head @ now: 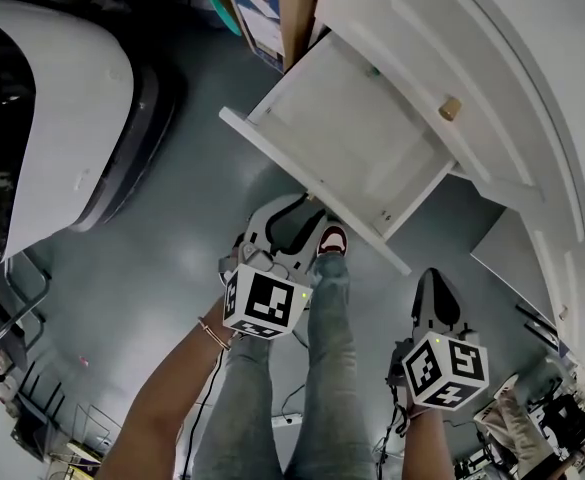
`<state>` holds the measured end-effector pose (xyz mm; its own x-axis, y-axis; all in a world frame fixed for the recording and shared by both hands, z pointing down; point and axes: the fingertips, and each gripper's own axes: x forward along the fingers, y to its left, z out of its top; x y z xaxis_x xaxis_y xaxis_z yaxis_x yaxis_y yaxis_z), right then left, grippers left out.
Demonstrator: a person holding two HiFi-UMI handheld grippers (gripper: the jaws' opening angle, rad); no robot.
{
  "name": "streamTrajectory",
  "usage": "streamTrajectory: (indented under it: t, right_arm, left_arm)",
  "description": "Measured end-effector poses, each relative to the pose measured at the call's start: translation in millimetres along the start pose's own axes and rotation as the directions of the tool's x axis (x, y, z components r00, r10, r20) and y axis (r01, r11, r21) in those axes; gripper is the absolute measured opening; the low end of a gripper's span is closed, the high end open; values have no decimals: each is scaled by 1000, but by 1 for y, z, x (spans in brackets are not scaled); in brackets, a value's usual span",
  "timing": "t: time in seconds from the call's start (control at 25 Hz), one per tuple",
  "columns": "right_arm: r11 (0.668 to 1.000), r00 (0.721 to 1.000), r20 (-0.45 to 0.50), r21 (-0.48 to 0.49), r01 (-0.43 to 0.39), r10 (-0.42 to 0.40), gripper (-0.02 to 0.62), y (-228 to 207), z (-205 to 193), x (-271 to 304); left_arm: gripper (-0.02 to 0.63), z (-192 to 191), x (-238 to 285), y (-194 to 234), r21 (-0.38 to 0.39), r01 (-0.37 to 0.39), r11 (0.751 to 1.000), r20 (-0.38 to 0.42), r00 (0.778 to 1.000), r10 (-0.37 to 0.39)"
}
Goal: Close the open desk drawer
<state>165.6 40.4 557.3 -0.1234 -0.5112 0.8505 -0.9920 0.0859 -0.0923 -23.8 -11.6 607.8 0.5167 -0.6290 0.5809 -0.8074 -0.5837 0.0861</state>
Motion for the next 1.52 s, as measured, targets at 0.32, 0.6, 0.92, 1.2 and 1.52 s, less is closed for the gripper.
streamTrajectory:
  t: [0.32, 0.6, 0.92, 1.2, 1.52]
  right_arm:
    - [1000, 1000, -6, 20, -3, 3, 6, -5, -5, 3]
    - [999, 1000, -5, 42, 1, -1, 6, -12, -7, 2]
    - [999, 1000, -8, 50, 8, -8, 6, -24, -8, 4]
    - [998, 1000, -12, 58, 6, -6, 6, -32, -7, 6]
    - [999, 1000, -26, 54, 2, -1, 6, -41, -7, 10]
  left_arm:
    - [140, 4, 6, -2, 23, -2, 1000, 4, 1000, 2]
    - [140, 7, 9, -1, 14, -23, 1000, 4, 1000, 23]
    - [140, 14, 19, 0, 2, -43, 999, 10, 999, 43]
    - [140, 23, 30, 1, -8, -55, 998, 18, 998, 55]
    - [130, 33, 46, 2, -36, -77, 996, 36, 996, 79]
